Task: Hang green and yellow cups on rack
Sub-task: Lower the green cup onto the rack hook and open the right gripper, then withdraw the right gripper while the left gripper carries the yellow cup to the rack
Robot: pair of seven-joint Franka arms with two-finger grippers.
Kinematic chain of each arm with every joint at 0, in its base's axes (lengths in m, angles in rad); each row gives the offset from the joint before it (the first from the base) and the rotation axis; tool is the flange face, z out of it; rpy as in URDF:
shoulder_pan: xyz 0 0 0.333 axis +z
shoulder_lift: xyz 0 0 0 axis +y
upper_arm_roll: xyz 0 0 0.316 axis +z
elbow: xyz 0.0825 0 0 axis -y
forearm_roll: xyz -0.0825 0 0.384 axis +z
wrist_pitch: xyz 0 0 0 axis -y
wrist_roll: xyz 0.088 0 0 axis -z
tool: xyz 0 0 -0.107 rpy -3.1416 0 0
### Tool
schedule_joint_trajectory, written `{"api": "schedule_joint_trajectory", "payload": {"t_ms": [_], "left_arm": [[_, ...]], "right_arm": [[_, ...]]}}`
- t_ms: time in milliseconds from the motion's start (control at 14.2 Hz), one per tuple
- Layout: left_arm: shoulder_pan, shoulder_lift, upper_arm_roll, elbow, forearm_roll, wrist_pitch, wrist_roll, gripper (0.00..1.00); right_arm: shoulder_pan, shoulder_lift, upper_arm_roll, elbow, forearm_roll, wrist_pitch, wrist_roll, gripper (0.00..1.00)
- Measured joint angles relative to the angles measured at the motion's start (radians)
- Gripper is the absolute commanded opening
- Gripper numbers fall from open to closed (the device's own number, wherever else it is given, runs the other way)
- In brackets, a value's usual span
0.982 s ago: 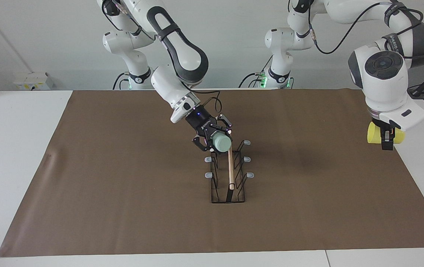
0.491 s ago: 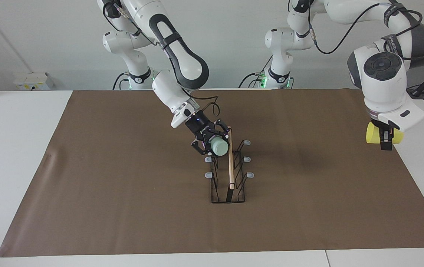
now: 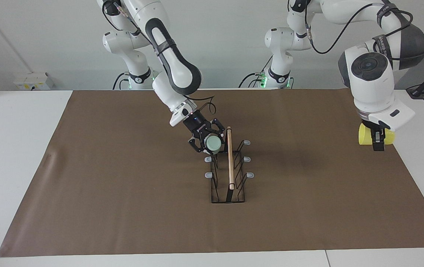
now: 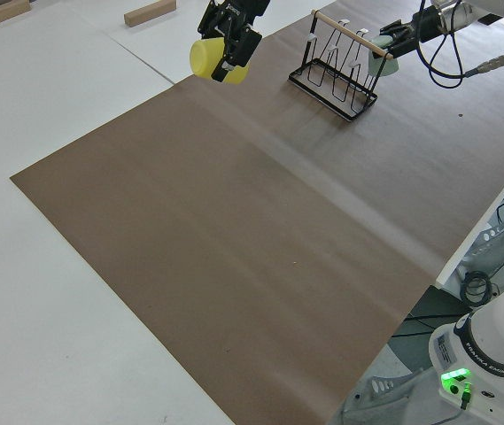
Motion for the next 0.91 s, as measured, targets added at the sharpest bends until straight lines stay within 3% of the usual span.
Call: {"api": "schedule_joint_trajectory", "payload": {"t_ms": [70, 632, 912], "left_arm": [[-0.019, -0.002, 0.0, -0.001, 0.013, -0.013, -0.035, 0.0], [-0.173, -0.007, -0.003, -0.02, 0.146, -0.122, -0.264, 0.0], [-0.207, -0.01, -0.002, -0.066, 0.203, -0.127, -0.268, 0.0]], "right_arm": [[0.0, -0.003, 0.0, -0.003, 0.01, 0.0, -0.008, 1.0], [-0.003, -0.024, -0.003, 0.022, 0.003, 0.009, -0.009, 1.0], [-0.027, -0.027, -0.005, 0.051, -0.185, 0.021, -0.013, 1.0]]}}
